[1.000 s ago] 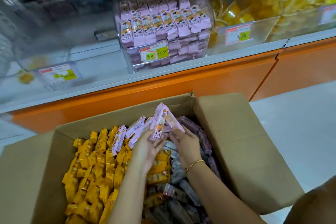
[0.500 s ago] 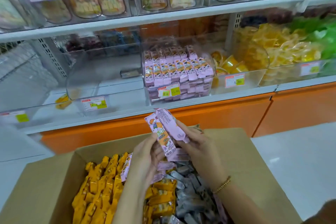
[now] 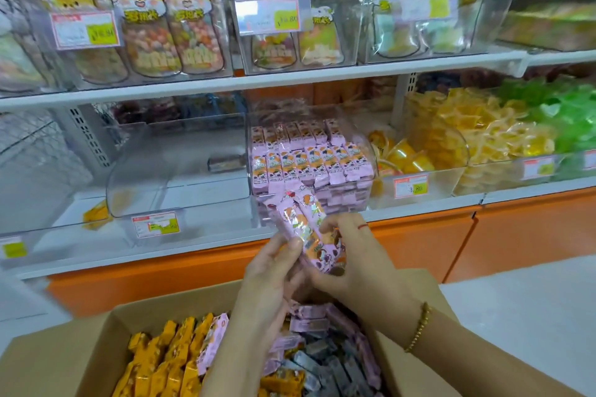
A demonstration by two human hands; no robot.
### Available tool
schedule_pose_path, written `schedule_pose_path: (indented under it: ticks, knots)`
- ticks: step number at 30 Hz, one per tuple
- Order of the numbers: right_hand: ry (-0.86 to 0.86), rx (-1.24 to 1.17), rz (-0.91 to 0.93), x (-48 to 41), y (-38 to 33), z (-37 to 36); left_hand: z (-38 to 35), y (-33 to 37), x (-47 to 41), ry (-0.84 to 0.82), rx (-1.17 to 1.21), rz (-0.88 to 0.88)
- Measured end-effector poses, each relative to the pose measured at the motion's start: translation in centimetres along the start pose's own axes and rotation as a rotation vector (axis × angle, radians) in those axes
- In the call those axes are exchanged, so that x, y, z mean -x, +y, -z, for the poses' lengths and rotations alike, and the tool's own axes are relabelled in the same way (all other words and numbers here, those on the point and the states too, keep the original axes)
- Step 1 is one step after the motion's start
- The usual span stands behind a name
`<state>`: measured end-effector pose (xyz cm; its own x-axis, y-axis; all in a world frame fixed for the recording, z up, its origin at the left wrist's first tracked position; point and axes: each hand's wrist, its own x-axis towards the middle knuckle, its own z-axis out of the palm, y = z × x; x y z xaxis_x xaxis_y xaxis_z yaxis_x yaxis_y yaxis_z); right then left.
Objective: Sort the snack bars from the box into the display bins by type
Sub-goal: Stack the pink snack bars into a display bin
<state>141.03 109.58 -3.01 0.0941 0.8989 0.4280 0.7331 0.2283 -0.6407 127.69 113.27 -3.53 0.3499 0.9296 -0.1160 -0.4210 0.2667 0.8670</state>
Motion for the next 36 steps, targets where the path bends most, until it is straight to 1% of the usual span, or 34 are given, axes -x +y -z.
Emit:
schedule_pose_path:
  ticks: [2, 4, 5, 7, 9, 10, 12, 14, 16, 19, 20, 22, 25, 27, 28, 31, 33, 36]
  knots:
    - [0.071, -0.032, 0.001, -2.4, 0.6, 0.7, -1.3, 1.3, -1.9, -0.052, -0.060, -0.024]
    - [0.084, -0.023, -0.027, -5.1, 1.8, 2.0, -2.2, 2.7, -4.6, -0.094, -0.210, -0.047]
    - [0.109, 0.022, -0.029, -6.5, 2.6, 2.8, -2.5, 3.3, -6.4, -0.090, -0.344, -0.084]
    - [0.174, 0.150, -0.032, -9.2, 4.8, 4.5, -2.8, 4.3, -10.5, -0.050, -0.666, -0.220]
    - [0.210, 0.254, -0.076, -11.6, 6.7, 6.1, -3.3, 5.2, -14.5, -0.023, -0.941, -0.337]
    - [0.216, 0.294, -0.109, -12.9, 7.6, 6.8, -3.8, 5.6, -16.4, -0.029, -1.072, -0.382]
    - [0.216, 0.333, -0.177, -15.1, 9.1, 7.7, -5.0, 6.0, -19.7, -0.089, -1.308, -0.418]
    - [0.216, 0.350, -0.205, -16.8, 10.3, 8.0, -6.4, 6.4, -22.5, -0.141, -1.443, -0.408]
    - [0.202, 0.371, -0.195, -17.9, 10.8, 7.8, -7.1, 6.4, -25.2, -0.133, -1.499, -0.346]
    - [0.158, 0.410, -0.119, -19.6, 10.5, 6.5, -6.6, 6.9, -28.2, 0.002, -1.684, -0.218]
    - [0.140, 0.412, -0.107, -20.5, 10.4, 5.7, -6.1, 7.3, -28.7, 0.051, -1.757, -0.192]
    - [0.093, 0.417, -0.122, -23.0, 10.3, 3.9, -5.0, 8.2, -29.2, 0.095, -1.864, -0.166]
    - [-0.006, 0.465, -0.148, -27.0, 10.1, 0.8, -2.4, 9.7, -29.4, 0.075, -1.940, -0.176]
    - [-0.070, 0.468, -0.126, -28.7, 9.4, -1.4, -0.5, 10.6, -29.3, 0.124, -1.949, -0.262]
    - [-0.082, 0.421, -0.107, -29.3, 9.1, -2.6, 0.3, 11.0, -29.2, 0.166, -1.938, -0.310]
    - [-0.181, 0.262, -0.115, -30.5, 7.7, -5.7, 2.2, 11.8, -28.7, 0.305, -1.775, -0.392]
    - [-0.237, 0.212, -0.122, -30.8, 7.0, -7.1, 3.2, 12.0, -28.5, 0.344, -1.666, -0.412]
    - [-0.168, 0.198, -0.131, -30.9, 6.3, -7.6, 4.1, 11.6, -28.1, 0.332, -1.527, -0.421]
